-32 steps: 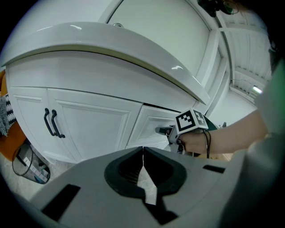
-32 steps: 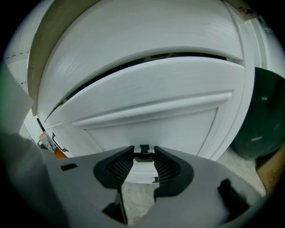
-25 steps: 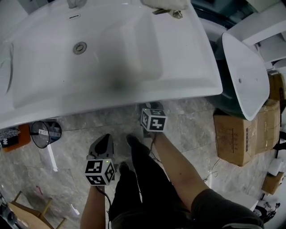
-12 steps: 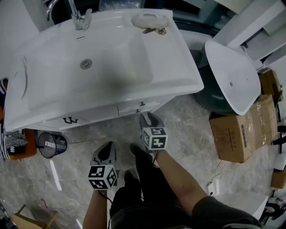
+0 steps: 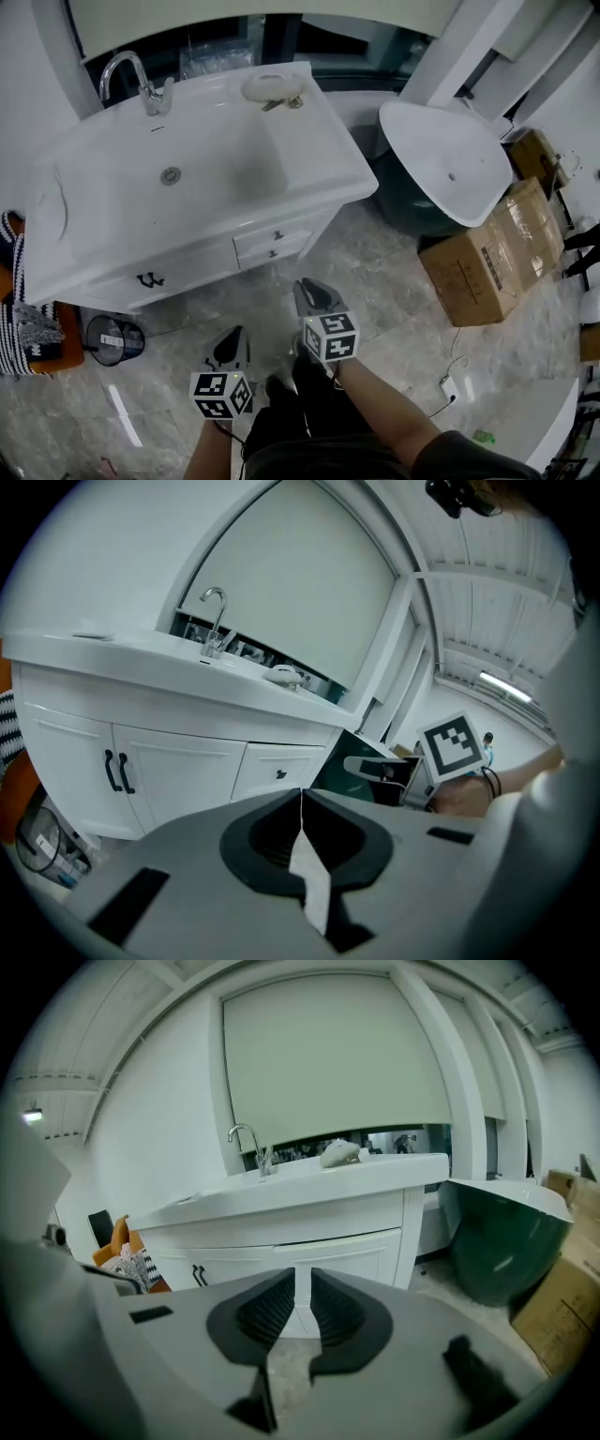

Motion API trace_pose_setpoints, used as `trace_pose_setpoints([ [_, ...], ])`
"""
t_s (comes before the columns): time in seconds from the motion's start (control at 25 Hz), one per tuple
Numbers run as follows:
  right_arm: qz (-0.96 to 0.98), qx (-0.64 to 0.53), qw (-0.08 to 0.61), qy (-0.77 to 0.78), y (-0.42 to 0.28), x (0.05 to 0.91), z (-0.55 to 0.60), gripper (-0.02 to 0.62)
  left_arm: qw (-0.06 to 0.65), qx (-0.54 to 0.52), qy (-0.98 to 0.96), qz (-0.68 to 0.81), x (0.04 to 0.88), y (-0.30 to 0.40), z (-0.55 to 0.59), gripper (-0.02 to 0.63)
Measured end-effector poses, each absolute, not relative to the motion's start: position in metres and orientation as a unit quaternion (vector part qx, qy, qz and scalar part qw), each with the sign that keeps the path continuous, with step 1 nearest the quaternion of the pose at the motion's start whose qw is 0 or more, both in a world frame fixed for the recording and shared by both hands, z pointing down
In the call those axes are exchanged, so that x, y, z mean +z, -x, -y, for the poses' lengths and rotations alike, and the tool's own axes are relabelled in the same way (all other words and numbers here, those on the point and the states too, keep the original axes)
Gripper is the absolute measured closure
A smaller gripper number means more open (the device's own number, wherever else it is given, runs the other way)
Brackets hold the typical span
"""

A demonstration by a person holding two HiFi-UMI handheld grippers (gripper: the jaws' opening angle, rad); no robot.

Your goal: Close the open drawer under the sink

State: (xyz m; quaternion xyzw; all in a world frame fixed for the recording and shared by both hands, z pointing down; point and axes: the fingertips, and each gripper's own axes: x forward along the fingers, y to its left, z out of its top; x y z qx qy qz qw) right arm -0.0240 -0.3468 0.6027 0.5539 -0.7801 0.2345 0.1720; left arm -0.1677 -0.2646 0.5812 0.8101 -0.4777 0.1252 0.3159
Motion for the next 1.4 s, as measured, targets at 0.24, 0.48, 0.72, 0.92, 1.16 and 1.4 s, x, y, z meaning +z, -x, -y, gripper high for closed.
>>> trace_pose_setpoints([
  [0.24, 0.781, 0.257, 0.176, -0.542, 0.016, 0.587, 0.314, 0.539, 0.316, 0.132, -0.819, 0.460, 0.567, 0.148, 0.245, 0.591],
  [0.48, 0.778, 0.269, 0.167, -0.543, 0.006, 0.585, 0.286, 0.543, 0.309, 0.138, -0.821, 0.459, 0.560, 0.136, 0.220, 0.591],
  [0.72, 0.784, 0.291, 0.158, -0.525, -0.018, 0.572, 0.240, 0.545, 0.291, 0.130, -0.816, 0.483, 0.540, 0.117, 0.187, 0.591],
  [0.92, 0.802, 0.274, 0.141, -0.511, -0.041, 0.538, 0.203, 0.546, 0.256, 0.123, -0.819, 0.498, 0.505, 0.090, 0.154, 0.591],
  [1.16, 0.824, 0.251, 0.116, -0.494, -0.070, 0.500, 0.155, 0.549, 0.229, 0.105, -0.817, 0.518, 0.473, 0.053, 0.101, 0.591],
  [1.4, 0.843, 0.229, 0.101, -0.476, -0.100, 0.473, 0.093, 0.552, 0.201, 0.090, -0.816, 0.535, 0.445, 0.024, 0.042, 0.591],
])
